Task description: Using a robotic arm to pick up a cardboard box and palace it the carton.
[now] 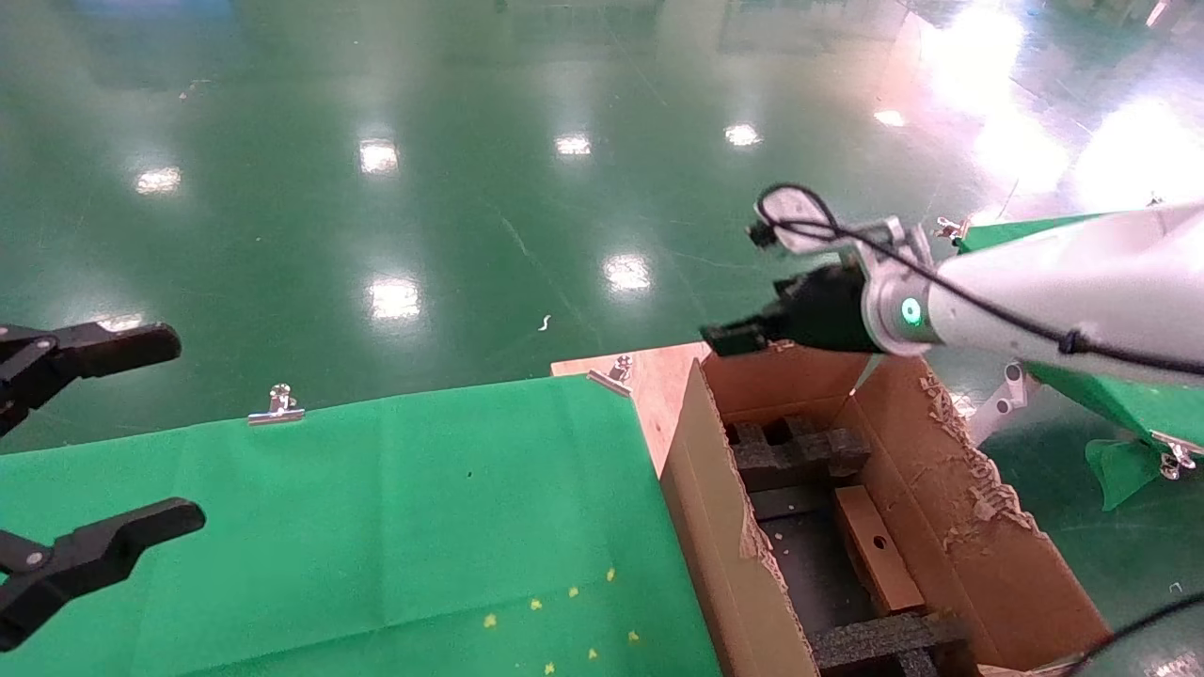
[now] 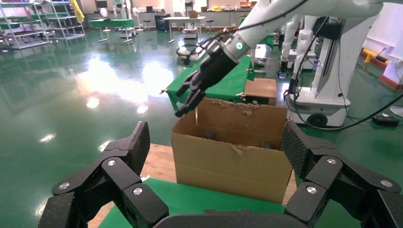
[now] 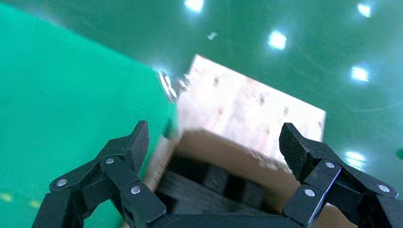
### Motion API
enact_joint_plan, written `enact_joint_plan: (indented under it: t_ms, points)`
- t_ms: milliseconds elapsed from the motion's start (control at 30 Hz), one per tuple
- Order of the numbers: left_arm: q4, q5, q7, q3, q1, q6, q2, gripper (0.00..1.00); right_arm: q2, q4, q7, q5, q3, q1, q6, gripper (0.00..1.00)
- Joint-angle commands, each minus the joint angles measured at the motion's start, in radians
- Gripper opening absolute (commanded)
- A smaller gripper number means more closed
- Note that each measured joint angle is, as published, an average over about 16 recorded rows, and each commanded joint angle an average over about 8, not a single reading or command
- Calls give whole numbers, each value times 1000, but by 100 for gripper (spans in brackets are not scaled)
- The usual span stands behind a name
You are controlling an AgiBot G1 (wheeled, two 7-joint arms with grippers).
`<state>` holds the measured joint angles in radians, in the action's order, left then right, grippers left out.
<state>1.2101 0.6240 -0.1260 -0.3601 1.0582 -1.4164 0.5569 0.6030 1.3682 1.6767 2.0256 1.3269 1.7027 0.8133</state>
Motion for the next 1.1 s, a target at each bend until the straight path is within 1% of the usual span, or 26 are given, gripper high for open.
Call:
enact_joint_plan:
  t_ms: [33,133,433,567,700,1100]
  points:
    - [0,0,0,0,0,0,0,100,3,7,-40,-44,-7,23,3,100]
    - [0,0,0,0,0,0,0,100,3,5,-41,-55,-9,27,5,100]
    - [0,0,0,0,0,0,0,100,2,-2,-21,-25,-4,9,4,100]
    - [0,0,0,0,0,0,0,100,2,-4,-43,-42,-22,-5,15,100]
    - [0,0,0,0,0,0,0,100,3,-8,-116,-105,-73,-36,49,100]
    - [0,0,0,0,0,0,0,100,4,-24,-410,-361,-282,-163,185,100]
